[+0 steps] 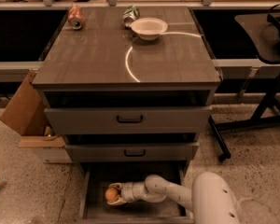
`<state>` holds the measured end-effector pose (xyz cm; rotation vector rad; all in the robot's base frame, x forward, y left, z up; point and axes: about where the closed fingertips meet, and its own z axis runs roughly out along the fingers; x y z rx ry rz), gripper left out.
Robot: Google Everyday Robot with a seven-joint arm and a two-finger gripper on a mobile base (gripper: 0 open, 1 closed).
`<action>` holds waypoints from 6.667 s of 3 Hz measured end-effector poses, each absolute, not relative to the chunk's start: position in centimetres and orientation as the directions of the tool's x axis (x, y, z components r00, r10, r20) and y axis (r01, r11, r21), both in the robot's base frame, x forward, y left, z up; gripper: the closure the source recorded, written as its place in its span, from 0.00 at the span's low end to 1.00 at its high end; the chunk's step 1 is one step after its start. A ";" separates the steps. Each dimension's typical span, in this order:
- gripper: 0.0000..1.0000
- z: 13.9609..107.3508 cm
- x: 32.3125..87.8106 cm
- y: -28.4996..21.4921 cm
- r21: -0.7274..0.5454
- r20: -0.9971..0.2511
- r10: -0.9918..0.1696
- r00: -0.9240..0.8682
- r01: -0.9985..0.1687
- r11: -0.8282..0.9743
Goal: Pick orange from bottom drawer and place on counter
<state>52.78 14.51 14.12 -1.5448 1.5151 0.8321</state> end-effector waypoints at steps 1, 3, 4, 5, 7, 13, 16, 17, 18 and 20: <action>1.00 18.5 51.4 11.6 -0.130 -0.913 -0.388 0.127 -0.991 -0.020; 1.00 22.8 49.7 9.0 -0.153 -0.930 -0.324 0.170 -0.985 -0.079; 1.00 24.2 49.3 8.5 -0.182 -0.923 -0.329 0.198 -0.980 -0.079; 1.00 29.4 48.0 6.4 -0.269 -0.905 -0.321 0.279 -0.960 -0.076; 1.00 39.3 45.3 3.6 -0.397 -0.879 -0.234 0.415 -0.910 -0.123; 1.00 53.0 47.2 2.8 -0.442 -0.826 -0.345 0.446 -0.892 -0.096; 1.00 66.9 53.9 0.0 -0.540 -0.777 -0.355 0.519 -0.840 -0.047; 1.00 71.5 54.2 0.0 -0.587 -0.748 -0.337 0.572 -0.807 -0.066; 1.00 71.5 54.2 0.0 -0.587 -0.748 -0.337 0.572 -0.807 -0.066; 1.00 81.3 53.4 -1.5 -0.701 -0.683 -0.280 0.675 -0.713 -0.009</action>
Offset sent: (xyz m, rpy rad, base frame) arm -0.0458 -0.0956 0.1414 0.1936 -0.0928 0.2050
